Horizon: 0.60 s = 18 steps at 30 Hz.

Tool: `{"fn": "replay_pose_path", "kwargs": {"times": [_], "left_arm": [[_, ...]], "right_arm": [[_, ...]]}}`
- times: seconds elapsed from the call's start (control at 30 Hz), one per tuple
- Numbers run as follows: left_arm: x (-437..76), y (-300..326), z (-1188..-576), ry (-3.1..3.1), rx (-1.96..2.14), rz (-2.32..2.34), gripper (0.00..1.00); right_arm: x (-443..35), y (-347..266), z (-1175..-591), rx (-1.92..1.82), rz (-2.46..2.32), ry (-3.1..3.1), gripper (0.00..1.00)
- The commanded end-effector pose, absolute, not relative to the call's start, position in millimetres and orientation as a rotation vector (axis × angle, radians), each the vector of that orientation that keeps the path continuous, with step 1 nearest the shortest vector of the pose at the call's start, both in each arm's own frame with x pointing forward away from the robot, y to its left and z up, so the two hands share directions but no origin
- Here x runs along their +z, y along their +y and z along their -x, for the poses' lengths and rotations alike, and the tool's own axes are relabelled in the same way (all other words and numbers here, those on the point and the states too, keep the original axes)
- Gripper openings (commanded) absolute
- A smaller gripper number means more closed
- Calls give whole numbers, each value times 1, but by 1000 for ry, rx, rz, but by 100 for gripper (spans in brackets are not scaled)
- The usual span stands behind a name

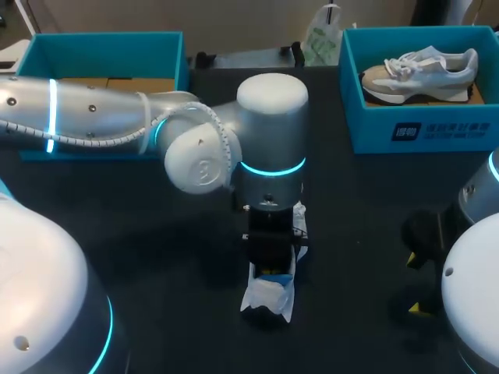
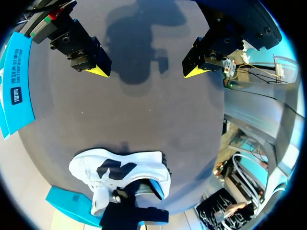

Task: Take the shoe out of the shoebox, open the shoe tongue, remove and reinsert the insole, then place the shoe into the shoebox

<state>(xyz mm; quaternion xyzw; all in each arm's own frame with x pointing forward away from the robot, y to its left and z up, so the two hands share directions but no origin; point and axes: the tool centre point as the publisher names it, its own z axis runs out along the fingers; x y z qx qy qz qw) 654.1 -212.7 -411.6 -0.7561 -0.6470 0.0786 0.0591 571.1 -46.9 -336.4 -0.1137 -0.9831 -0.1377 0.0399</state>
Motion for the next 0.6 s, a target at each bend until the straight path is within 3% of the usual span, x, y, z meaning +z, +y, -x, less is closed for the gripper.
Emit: {"fn": "replay_pose_path", "kwargs": {"times": [0.03,0.6], "left_arm": [[-415,-212,-660,-1975,200,2325,0],[-378,-206,-638,-1819,12,2370,0]], "right_arm": [[-335,-48,-568,-426,348,-3016,100],[-335,-48,-568,-426,348,-3016,100]]}}
